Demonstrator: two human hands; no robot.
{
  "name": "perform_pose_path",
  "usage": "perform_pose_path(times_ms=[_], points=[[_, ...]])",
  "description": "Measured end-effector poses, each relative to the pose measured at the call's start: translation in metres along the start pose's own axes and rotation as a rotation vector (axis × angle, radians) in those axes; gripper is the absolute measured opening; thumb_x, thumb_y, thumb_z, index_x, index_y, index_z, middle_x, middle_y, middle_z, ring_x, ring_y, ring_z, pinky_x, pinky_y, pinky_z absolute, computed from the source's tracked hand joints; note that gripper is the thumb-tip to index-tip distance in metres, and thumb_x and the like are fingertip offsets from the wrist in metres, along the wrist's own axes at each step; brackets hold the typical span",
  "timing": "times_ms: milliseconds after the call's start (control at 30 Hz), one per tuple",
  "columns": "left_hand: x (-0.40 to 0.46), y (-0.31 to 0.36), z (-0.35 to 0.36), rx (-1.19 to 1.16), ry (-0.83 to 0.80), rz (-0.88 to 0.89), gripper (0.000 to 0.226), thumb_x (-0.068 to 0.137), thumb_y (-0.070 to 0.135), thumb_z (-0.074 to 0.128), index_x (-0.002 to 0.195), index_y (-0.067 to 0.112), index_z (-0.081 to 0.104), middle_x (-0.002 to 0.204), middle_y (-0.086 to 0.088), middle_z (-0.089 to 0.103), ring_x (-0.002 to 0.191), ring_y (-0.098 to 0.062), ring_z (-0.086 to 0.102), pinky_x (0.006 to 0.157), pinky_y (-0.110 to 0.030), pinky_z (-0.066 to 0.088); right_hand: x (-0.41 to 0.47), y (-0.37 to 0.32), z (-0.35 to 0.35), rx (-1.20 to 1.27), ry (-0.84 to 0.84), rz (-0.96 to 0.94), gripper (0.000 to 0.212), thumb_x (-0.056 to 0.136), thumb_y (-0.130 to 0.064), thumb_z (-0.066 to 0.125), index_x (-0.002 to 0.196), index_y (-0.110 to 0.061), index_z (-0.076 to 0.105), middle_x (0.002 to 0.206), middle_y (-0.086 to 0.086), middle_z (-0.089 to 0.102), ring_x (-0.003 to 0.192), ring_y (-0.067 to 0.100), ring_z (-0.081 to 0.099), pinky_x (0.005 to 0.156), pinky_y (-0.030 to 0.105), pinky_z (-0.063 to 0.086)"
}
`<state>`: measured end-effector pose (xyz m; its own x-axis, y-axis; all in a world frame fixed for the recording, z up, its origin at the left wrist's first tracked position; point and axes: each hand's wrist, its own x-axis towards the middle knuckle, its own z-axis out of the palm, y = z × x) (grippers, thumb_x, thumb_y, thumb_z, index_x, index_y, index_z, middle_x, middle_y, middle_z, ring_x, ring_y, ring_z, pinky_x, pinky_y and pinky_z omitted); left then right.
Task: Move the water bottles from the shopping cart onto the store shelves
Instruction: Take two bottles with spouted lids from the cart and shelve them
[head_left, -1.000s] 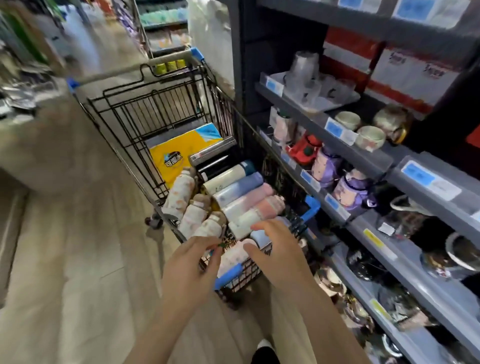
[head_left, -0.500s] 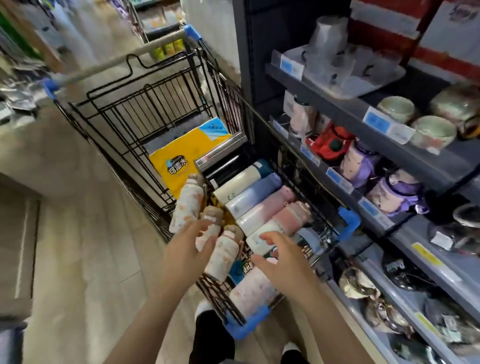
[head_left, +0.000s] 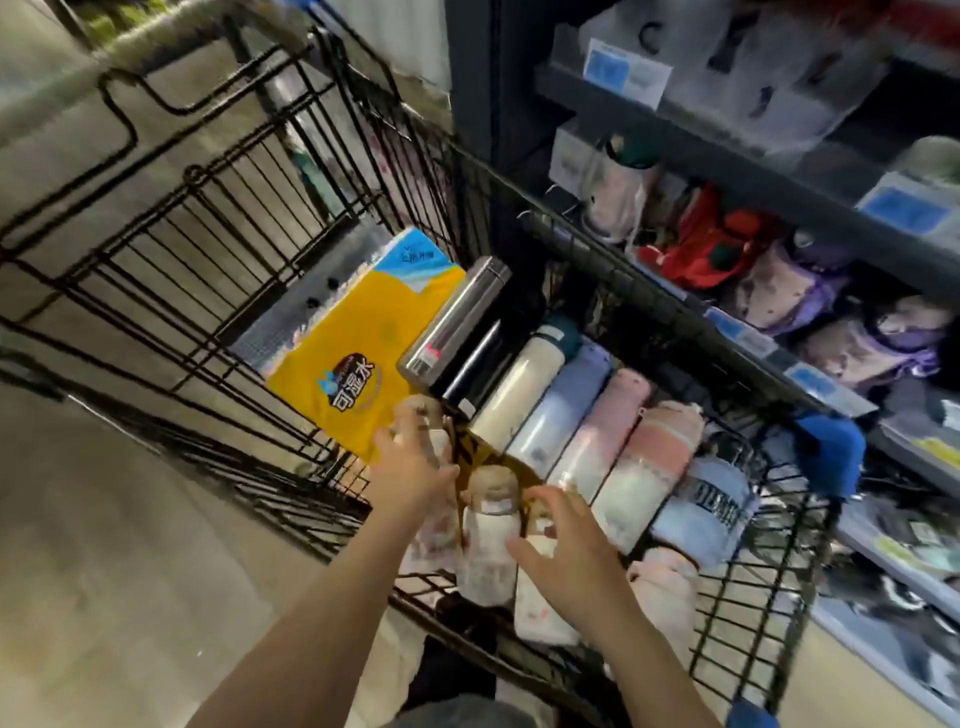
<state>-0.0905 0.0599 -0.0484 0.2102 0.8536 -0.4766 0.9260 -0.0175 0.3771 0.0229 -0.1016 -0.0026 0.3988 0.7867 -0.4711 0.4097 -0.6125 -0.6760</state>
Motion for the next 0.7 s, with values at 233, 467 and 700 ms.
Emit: perform_pose_path(times_ms=[233, 467, 700], points=[[0.016, -0.005, 0.018, -0.016, -0.06, 0.023, 0.105, 0.086, 0.033, 0.072, 0.154, 0.034, -0.008, 0.155, -0.022, 0.006, 0.105, -0.039, 0.059, 0.073, -0.037, 0.048, 0.006, 0.01, -0.008, 0.031, 0.093, 0.148, 0.041, 0.09, -0.034, 0.063, 0.127, -0.03, 0.046, 0.122, -0.005, 0.044, 0.108, 0.014, 0.054, 0.09, 0.032, 0.046], [0.011, -0.004, 0.011, -0.121, -0.008, 0.023, 0.089, 0.09, 0.031, 0.062, 0.153, 0.036, 0.0, 0.156, -0.016, 0.01, 0.112, -0.037, 0.054, 0.069, -0.034, 0.04, 0.025, 0.007, -0.01, 0.047, 0.126, 0.161, 0.043, 0.091, -0.036, 0.059, 0.131, -0.029, 0.045, 0.129, -0.006, 0.042, 0.108, 0.012, 0.053, 0.088, 0.032, 0.047], [0.005, -0.015, -0.031, -0.238, 0.165, 0.293, 0.091, 0.082, 0.028, 0.075, 0.151, 0.032, 0.014, 0.157, -0.008, 0.013, 0.111, -0.018, 0.048, 0.054, -0.022, 0.036, 0.043, -0.005, 0.013, -0.057, 0.049, 0.108, 0.046, 0.091, -0.038, 0.06, 0.132, -0.027, 0.044, 0.13, -0.002, 0.042, 0.107, 0.017, 0.053, 0.087, 0.032, 0.047]])
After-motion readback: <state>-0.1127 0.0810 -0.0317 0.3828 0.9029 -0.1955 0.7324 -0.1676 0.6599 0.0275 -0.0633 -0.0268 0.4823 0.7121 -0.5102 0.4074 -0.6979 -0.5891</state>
